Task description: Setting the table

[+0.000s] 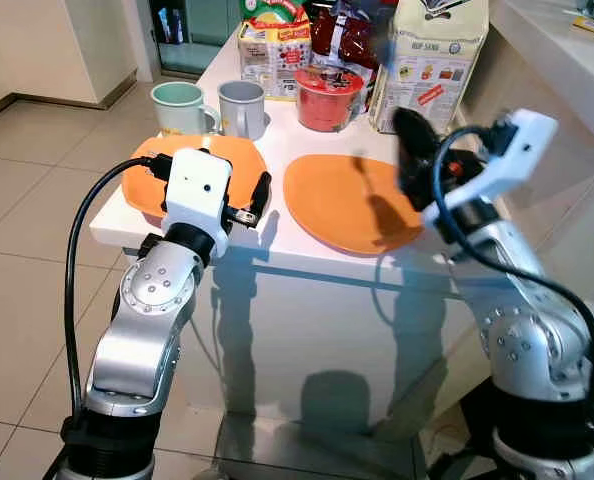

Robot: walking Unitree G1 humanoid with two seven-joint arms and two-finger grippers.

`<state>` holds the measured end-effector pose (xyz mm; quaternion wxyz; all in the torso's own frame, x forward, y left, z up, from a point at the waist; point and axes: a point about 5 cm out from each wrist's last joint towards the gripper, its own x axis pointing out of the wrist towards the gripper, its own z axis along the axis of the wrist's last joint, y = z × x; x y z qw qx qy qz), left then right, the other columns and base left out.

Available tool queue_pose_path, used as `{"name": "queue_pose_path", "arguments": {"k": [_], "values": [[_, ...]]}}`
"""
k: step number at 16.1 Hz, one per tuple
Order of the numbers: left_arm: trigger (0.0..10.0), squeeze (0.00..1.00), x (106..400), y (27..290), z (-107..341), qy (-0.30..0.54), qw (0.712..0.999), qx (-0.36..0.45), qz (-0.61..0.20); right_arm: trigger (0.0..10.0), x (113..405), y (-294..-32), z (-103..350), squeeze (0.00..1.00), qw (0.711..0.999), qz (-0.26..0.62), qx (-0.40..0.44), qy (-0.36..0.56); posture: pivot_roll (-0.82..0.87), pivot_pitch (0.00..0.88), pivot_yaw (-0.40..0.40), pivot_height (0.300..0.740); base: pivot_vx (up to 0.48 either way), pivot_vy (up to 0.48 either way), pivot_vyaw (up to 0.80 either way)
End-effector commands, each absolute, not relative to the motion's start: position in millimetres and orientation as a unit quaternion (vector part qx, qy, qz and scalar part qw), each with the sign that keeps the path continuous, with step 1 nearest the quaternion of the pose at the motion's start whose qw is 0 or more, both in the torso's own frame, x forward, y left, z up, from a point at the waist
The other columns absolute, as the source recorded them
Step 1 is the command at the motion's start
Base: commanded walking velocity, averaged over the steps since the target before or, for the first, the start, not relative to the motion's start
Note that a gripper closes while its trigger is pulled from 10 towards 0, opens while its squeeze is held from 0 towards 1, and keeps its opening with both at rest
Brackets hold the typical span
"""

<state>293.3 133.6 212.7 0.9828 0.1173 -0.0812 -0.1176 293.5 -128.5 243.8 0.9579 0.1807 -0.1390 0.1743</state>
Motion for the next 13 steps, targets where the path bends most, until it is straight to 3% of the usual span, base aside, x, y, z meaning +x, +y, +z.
{"name": "queue_pose_path", "arguments": {"k": [1,3,9,13], "values": [[10.0,0.0,295,135,209,-0.072,0.984,0.12,-0.113,10.0,295,-138,241,0.0,0.973,0.124,0.134,-0.14,0.03,0.0,-0.058,0.74,0.0,0.0,0.0],[10.0,0.0,298,136,208,-0.072,0.984,0.121,-0.111,10.0,297,-144,235,0.0,0.982,0.095,0.097,-0.128,0.02,0.0,-0.056,0.74,0.0,0.0,0.0],[10.0,0.0,305,129,203,-0.066,0.98,0.131,-0.136,10.0,285,-141,214,0.0,0.992,0.068,0.066,-0.083,-0.06,0.0,0.009,0.74,-0.317,0.0,0.0],[10.0,0.0,307,126,203,-0.069,0.98,0.135,-0.129,10.0,287,-142,214,0.0,0.993,0.062,0.064,-0.083,-0.01,0.0,-0.008,0.74,-0.284,0.0,0.0]]}}
